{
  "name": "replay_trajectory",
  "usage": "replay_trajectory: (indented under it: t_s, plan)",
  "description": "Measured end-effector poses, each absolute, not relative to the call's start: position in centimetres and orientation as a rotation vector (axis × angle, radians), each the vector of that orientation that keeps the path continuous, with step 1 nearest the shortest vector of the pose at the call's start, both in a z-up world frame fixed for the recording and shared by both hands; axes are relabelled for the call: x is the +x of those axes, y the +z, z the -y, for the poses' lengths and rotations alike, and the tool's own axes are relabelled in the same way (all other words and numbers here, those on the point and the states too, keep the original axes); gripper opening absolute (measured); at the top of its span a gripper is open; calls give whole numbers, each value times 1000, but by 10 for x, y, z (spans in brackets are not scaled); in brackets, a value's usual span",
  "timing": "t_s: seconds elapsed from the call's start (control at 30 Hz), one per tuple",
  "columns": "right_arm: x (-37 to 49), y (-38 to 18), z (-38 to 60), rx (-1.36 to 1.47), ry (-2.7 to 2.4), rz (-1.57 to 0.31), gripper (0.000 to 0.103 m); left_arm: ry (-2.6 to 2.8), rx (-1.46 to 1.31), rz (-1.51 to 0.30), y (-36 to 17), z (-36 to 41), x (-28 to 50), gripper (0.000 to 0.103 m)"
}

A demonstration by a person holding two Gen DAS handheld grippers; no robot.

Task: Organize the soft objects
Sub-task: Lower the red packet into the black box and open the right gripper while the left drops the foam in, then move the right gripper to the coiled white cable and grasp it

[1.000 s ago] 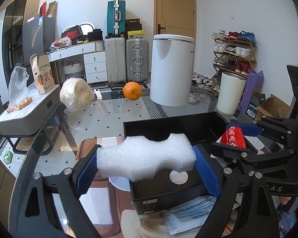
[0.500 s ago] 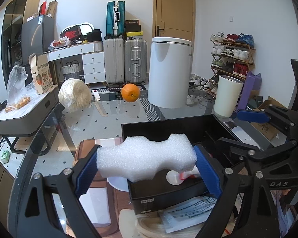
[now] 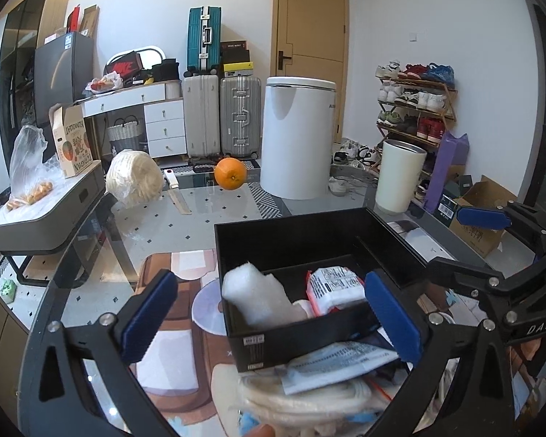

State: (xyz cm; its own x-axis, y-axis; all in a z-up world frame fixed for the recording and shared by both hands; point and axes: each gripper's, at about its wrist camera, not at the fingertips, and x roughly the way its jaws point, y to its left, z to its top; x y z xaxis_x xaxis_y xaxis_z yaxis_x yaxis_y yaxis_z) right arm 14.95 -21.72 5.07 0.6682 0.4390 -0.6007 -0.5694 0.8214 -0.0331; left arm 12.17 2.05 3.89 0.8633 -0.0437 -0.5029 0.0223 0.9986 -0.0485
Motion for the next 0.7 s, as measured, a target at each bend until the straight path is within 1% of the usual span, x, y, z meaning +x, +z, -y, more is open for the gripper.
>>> replay_trajectory:
  t_s: [0.03,0.37,0.7]
  plan:
    - [146,51,220,-222,569,-613,102,-32,-39,-527,40,-21,119,103]
    - [122,48,245,-149,553,-651,102,-17,-54,-503,45,-23,83,103]
    - [93,28,254,-102,551,-719,102,6,-35,-501,40,-18,56,103]
